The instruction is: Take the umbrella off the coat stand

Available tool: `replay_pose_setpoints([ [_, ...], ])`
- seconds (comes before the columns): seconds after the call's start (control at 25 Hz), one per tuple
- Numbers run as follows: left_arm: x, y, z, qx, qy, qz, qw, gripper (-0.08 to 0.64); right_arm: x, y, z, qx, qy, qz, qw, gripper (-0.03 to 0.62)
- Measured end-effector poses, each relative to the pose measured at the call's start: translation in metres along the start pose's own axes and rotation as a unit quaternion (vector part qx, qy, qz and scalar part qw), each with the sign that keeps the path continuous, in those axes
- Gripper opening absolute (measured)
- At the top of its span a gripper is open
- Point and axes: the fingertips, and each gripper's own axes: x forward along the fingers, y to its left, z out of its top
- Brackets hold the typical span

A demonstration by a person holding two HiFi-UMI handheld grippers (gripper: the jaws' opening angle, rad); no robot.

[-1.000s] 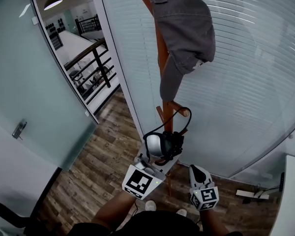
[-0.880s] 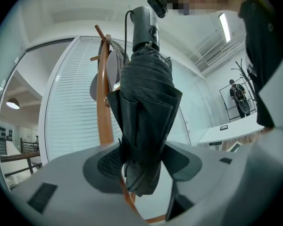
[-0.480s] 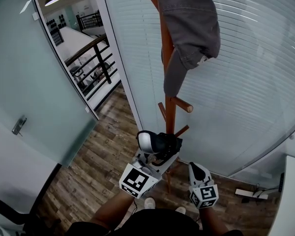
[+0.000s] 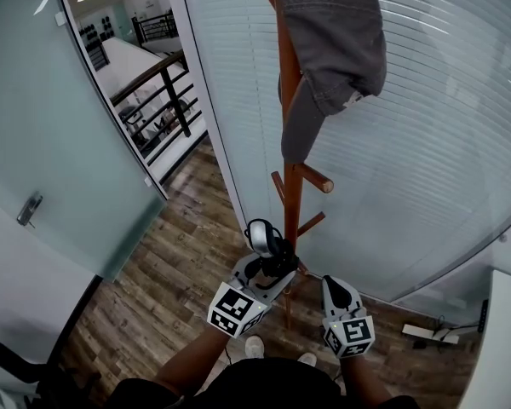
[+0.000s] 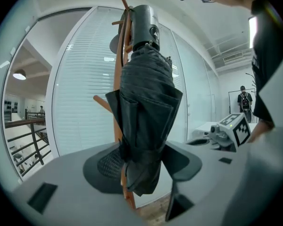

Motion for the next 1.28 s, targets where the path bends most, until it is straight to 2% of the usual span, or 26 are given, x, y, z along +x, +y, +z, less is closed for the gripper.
replay_pose_setpoints([
  [0.16, 0.002, -0.003, -0.029, -0.005, 0.03, 0.001, 0.9995, 0.253, 0.001, 0.0, 0.003, -0.004, -0.003, -0.001, 1.0, 0.006],
  [0.6, 0.0, -0.007, -0.094, -0.04, 0.078, 0.012, 0.9961, 0.253, 0.006, 0.009, 0.001, -0.027, 0.004, 0.012, 1.0, 0.006],
  [0.76, 0.0, -0.01, -0.103, -0.036, 0.084, 0.011, 0.9957, 0.252, 0.008, 0.012, 0.002, -0.035, 0.003, 0.019, 0.999, 0.006],
  [1.08, -0.004, -0.014, -0.112, -0.042, 0.092, 0.01, 0.9949, 0.252, 0.007, 0.004, -0.016, -0.05, 0.044, 0.0, 0.998, 0.003],
  [1.28, -0.005, -0.015, -0.111, -0.051, 0.086, 0.014, 0.9949, 0.253, 0.006, 0.001, -0.014, -0.055, 0.043, -0.009, 0.998, 0.003],
])
